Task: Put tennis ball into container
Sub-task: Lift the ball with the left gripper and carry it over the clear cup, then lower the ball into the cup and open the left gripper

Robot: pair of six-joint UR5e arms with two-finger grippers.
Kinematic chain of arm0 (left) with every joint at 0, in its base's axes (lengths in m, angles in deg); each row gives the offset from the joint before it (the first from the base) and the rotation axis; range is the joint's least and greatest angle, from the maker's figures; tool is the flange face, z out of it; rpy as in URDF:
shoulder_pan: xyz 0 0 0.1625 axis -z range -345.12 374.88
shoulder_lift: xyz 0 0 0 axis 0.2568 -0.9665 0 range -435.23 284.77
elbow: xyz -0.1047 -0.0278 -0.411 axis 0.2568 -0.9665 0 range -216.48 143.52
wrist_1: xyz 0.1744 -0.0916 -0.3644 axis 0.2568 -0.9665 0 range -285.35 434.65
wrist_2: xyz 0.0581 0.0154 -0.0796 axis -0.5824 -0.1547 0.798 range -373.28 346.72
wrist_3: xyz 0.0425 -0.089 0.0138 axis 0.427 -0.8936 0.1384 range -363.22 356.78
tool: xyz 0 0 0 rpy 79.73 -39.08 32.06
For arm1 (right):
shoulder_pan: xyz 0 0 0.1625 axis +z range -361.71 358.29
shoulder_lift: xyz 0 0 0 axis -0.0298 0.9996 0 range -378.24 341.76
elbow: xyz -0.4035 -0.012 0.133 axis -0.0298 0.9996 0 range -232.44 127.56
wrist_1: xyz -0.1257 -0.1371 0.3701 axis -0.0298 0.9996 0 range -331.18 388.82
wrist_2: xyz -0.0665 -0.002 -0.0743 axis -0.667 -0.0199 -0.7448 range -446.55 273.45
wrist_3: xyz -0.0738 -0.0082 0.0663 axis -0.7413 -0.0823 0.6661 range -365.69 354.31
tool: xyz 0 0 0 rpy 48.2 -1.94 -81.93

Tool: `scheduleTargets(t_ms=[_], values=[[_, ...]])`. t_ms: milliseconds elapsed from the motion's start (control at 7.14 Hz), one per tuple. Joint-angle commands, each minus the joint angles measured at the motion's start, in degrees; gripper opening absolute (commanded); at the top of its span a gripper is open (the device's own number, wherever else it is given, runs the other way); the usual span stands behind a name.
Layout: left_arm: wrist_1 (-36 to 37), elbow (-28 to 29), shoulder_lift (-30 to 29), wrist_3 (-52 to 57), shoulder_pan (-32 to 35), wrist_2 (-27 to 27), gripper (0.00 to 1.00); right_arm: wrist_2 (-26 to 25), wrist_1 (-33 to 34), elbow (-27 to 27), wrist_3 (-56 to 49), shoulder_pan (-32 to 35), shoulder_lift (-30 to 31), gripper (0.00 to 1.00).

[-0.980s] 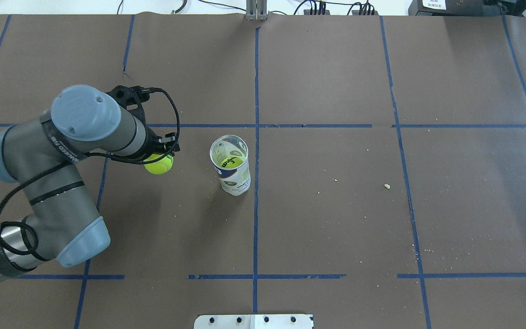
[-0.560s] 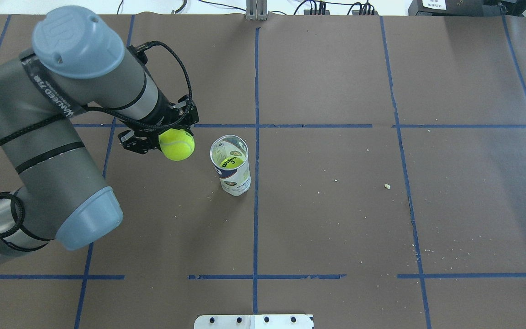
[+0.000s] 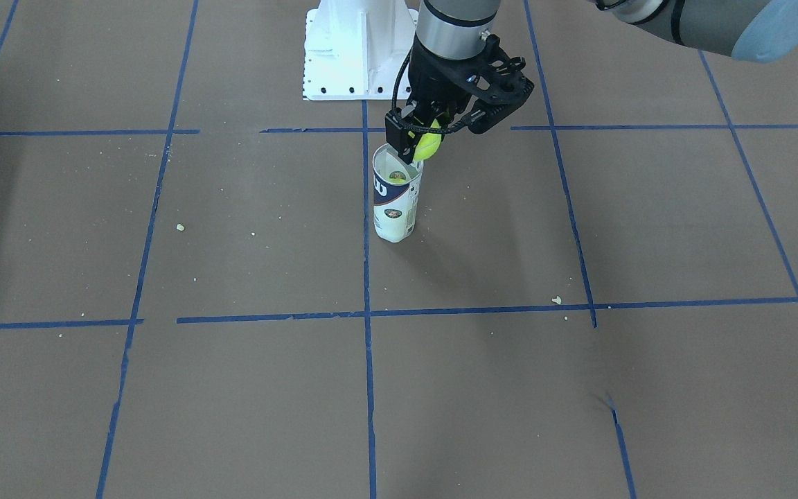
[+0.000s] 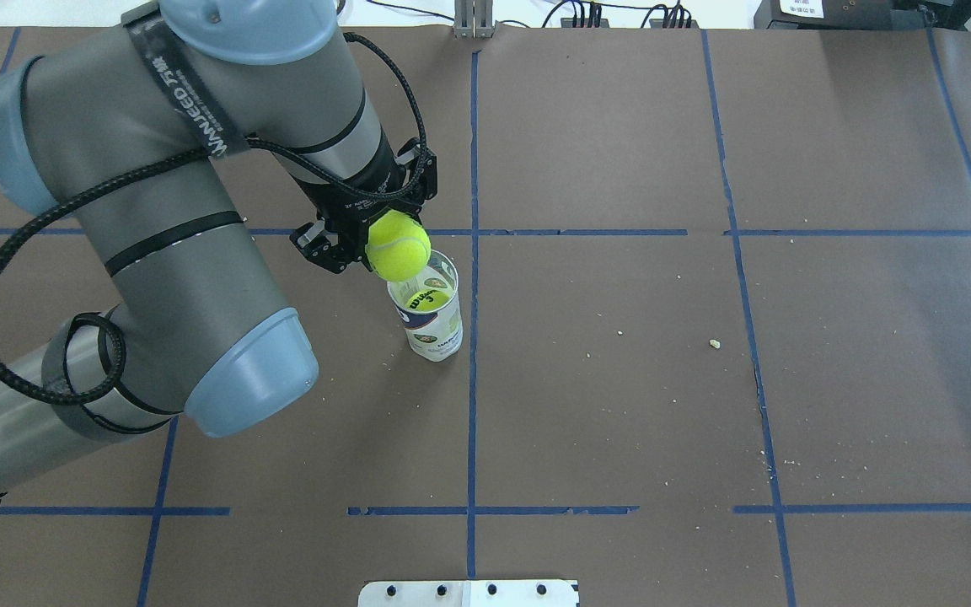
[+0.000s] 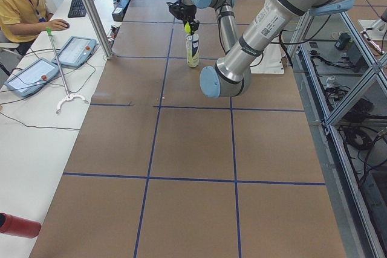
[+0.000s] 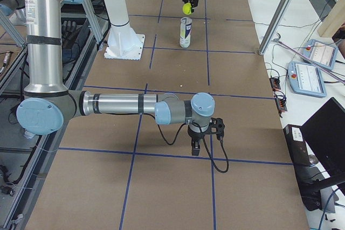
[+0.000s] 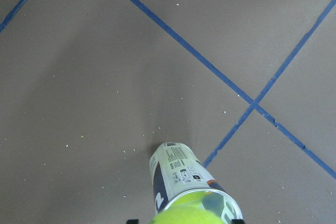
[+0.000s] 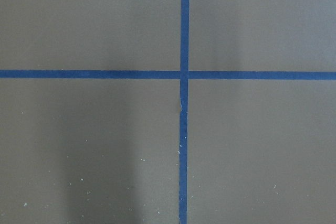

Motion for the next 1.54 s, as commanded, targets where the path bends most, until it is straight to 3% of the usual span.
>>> scheduleTargets(t_ms=[0, 420, 560, 980, 1120, 1400], values=[[-0.5, 2.4, -0.6, 0.1, -1.2, -0.2, 0.01, 0.0, 0.0, 0.0, 0.0, 0.0, 0.0, 1.00], [-1.3, 3.6, -0.5, 0.4, -2.0, -0.2, 0.11, 0.0, 0.0, 0.0, 0.0, 0.0, 0.0, 1.00], [-1.7, 3.6, -0.4, 0.7, -2.0, -0.2, 0.32, 0.0, 0.0, 0.0, 0.0, 0.0, 0.0, 1.00], [-2.2, 3.7, -0.4, 0.7, -2.0, -1.1, 0.49, 0.0, 0.0, 0.0, 0.0, 0.0, 0.0, 1.00], [-2.3, 3.7, -0.2, 0.7, -2.0, -1.2, 0.66, 0.0, 0.0, 0.0, 0.0, 0.0, 0.0, 1.00], [-2.3, 3.7, -0.1, 0.7, -2.1, -1.8, 0.68, 0.0, 0.0, 0.0, 0.0, 0.0, 0.0, 1.00]])
